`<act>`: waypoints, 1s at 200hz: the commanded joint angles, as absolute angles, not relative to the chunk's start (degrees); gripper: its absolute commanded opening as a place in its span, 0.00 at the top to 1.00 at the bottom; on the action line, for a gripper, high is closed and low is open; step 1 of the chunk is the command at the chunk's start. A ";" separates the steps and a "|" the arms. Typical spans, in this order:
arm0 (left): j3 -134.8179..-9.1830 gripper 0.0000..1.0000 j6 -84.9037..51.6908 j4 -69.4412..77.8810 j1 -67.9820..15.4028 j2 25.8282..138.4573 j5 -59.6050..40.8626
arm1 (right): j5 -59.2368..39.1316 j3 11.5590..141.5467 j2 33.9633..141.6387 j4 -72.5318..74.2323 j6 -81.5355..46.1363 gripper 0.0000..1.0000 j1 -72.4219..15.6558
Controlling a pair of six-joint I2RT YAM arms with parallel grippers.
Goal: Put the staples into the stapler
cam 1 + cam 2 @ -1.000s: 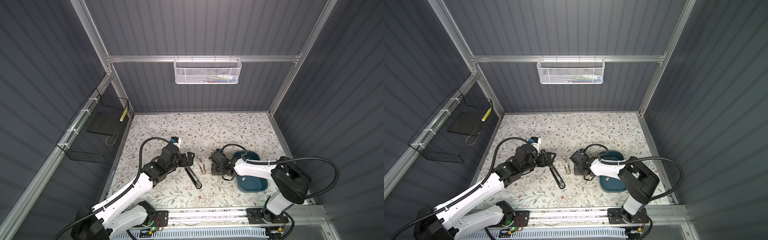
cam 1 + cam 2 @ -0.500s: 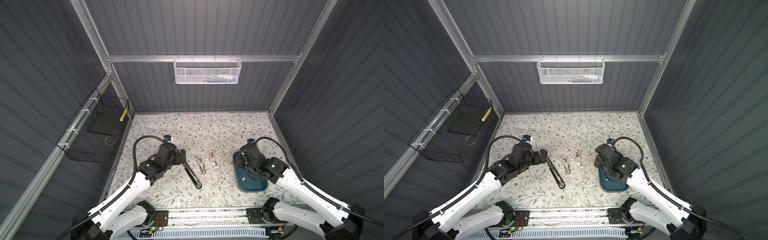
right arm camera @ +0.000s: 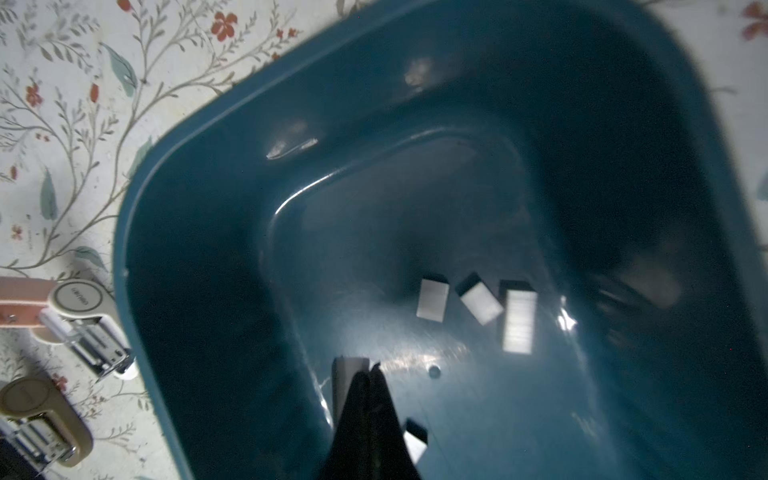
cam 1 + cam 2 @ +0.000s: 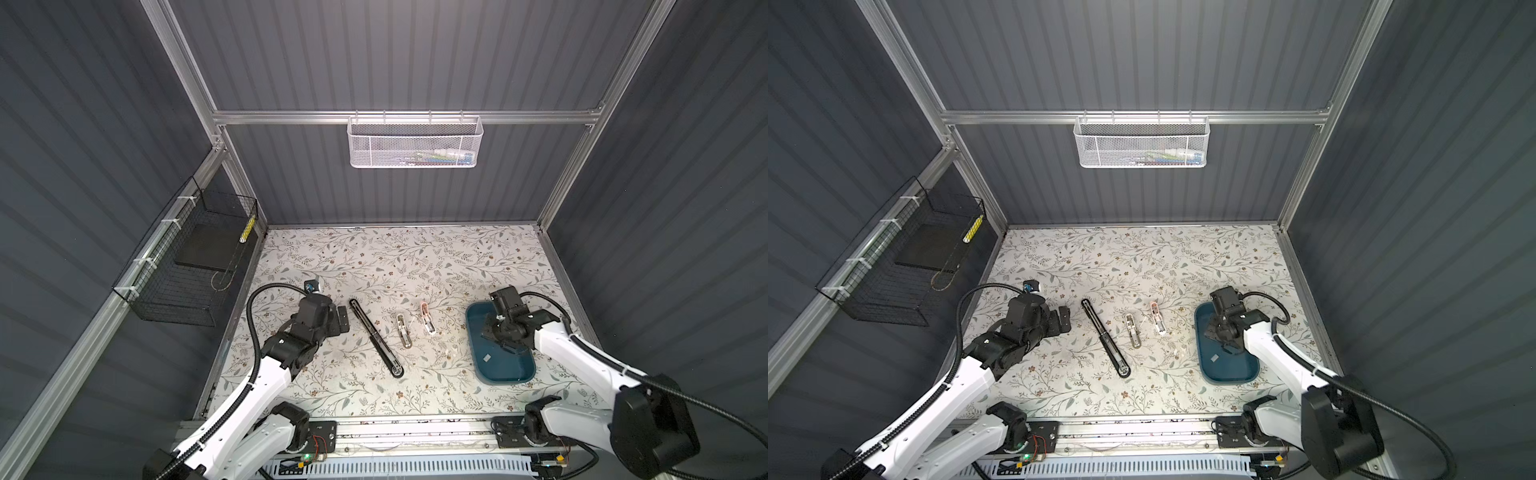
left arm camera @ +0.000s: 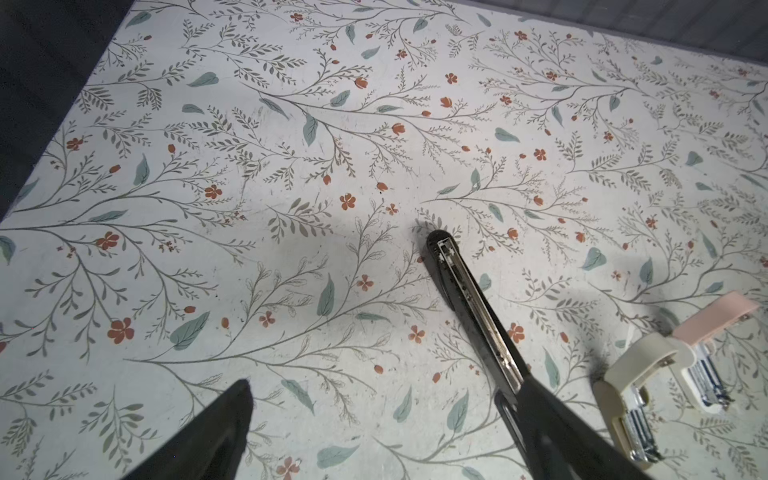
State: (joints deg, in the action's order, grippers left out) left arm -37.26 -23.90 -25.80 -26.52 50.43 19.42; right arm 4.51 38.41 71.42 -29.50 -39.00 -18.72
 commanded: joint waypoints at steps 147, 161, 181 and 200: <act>-37.33 0.00 -20.67 -23.11 -26.32 50.29 18.12 | 8.14 39.81 78.85 -26.49 -40.48 0.71 -14.02; -37.28 0.00 -20.72 -23.04 -26.32 50.35 17.86 | 8.60 39.65 79.18 -26.56 -41.25 0.67 -13.80; -37.29 0.00 -20.73 -23.03 -26.37 50.45 17.67 | 8.70 39.38 79.54 -26.31 -41.74 0.68 -13.52; -37.35 0.00 -20.74 -22.98 -26.37 50.49 17.65 | 8.23 39.05 80.14 -25.84 -42.01 0.69 -13.45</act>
